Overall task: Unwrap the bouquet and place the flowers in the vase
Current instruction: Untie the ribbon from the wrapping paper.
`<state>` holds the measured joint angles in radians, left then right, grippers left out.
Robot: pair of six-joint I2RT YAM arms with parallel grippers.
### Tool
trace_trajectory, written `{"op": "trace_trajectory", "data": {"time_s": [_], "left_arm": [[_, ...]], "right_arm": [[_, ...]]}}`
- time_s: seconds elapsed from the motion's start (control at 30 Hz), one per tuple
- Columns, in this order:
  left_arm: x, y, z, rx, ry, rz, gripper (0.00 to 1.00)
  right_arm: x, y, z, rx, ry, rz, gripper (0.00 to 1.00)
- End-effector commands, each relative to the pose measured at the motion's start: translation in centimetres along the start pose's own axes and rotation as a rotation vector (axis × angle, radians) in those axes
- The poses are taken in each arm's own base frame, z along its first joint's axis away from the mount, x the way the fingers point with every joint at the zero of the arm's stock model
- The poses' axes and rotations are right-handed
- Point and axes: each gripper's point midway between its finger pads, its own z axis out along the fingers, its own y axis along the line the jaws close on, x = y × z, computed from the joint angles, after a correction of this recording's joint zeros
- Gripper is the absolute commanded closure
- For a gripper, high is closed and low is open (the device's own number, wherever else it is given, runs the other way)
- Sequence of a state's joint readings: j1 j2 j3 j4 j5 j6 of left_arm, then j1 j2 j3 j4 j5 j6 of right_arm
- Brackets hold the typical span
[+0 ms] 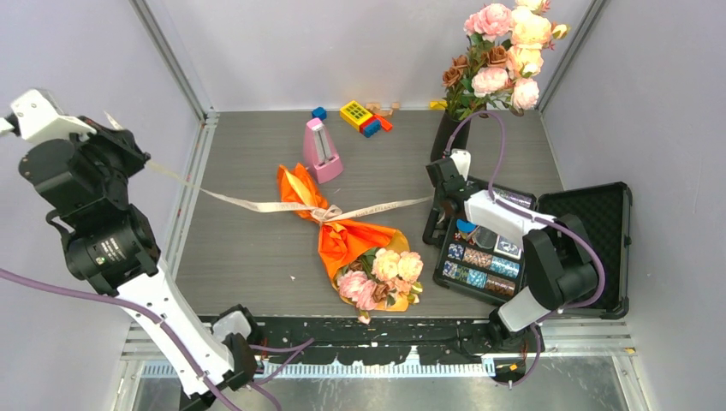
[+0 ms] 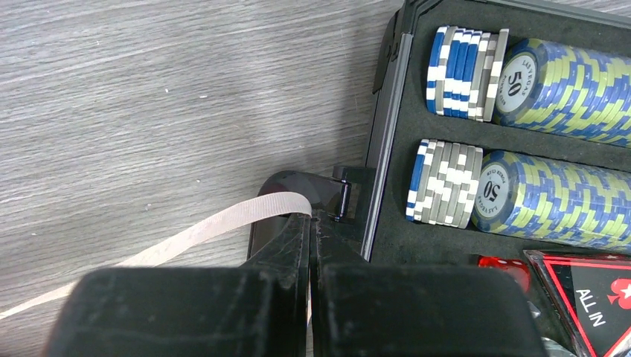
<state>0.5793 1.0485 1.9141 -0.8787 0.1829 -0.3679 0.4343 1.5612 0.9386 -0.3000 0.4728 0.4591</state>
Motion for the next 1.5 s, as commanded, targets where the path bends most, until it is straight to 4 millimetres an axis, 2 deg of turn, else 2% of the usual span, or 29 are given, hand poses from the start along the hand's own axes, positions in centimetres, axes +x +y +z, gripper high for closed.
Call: {"op": "trace_trajectory", "data": {"time_s": [0.0,0.03,0.1,0.13,0.17,0.2,0.23,0.27,0.37,0.5,0.67,0.8,1.07,1.23,1.33,1.47], "left_arm": [[5.0,2.5,1.3,-0.063,0.116,-0.008,0.99],[6.5,2.9,1.6,-0.069,0.154,-0.015,0.95],[9.4,3.5,1.7,-0.069,0.219,-0.03,0.82],[10.8,3.7,1.7,-0.062,0.252,-0.037,0.69],[12.2,3.9,1.6,-0.059,0.284,-0.044,0.57],[13.6,4.1,1.6,-0.052,0.318,-0.054,0.47],[14.8,4.0,1.5,-0.041,0.345,-0.07,0.39],[16.0,3.8,1.4,-0.021,0.373,-0.091,0.34],[19.3,2.7,1.0,0.056,0.451,-0.152,0.27],[23.2,1.1,0.0,0.15,0.56,-0.208,0.25],[28.3,-1.1,-1.5,0.258,0.692,-0.28,0.25],[32.1,-3.2,-2.4,0.319,0.784,-0.282,0.25],[37.8,-9.6,-4.1,0.489,0.917,-0.371,0.24],[40.8,-12.1,-4.0,0.519,0.957,-0.392,0.25],[42.6,-13.2,-3.6,0.525,0.996,-0.389,0.3],[43.9,-13.0,-2.6,0.481,1.004,-0.357,0.42]], "right_arm": [[-2.5,0.5,-1.3,-0.042,-0.075,0.065,1.0],[-2.6,0.8,-1.5,-0.062,-0.073,0.067,0.99],[-2.6,1.2,-1.8,-0.09,-0.063,0.064,0.92],[-2.6,1.3,-1.9,-0.101,-0.059,0.057,0.83],[-2.6,1.7,-2.2,-0.127,-0.055,0.054,0.79],[-2.7,1.9,-2.4,-0.141,-0.054,0.045,0.7],[-2.7,2.2,-2.7,-0.165,-0.051,0.043,0.65],[-2.7,2.3,-2.9,-0.176,-0.049,0.034,0.58],[-2.9,2.7,-3.9,-0.223,-0.051,0.031,0.46],[-3.2,4.0,-5.7,-0.337,-0.057,0.013,0.34],[-2.4,7.3,-8.2,-0.571,-0.011,-0.017,0.32],[-0.7,9.2,-9.2,-0.687,0.034,-0.014,0.32],[3.2,12.6,-10.6,-0.774,0.107,-0.077,0.37],[4.9,14.9,-11.8,-0.803,0.124,-0.126,0.42],[5.3,15.6,-12.1,-0.813,0.119,-0.135,0.43],[5.6,16.0,-12.5,-0.82,0.115,-0.139,0.44]]}}
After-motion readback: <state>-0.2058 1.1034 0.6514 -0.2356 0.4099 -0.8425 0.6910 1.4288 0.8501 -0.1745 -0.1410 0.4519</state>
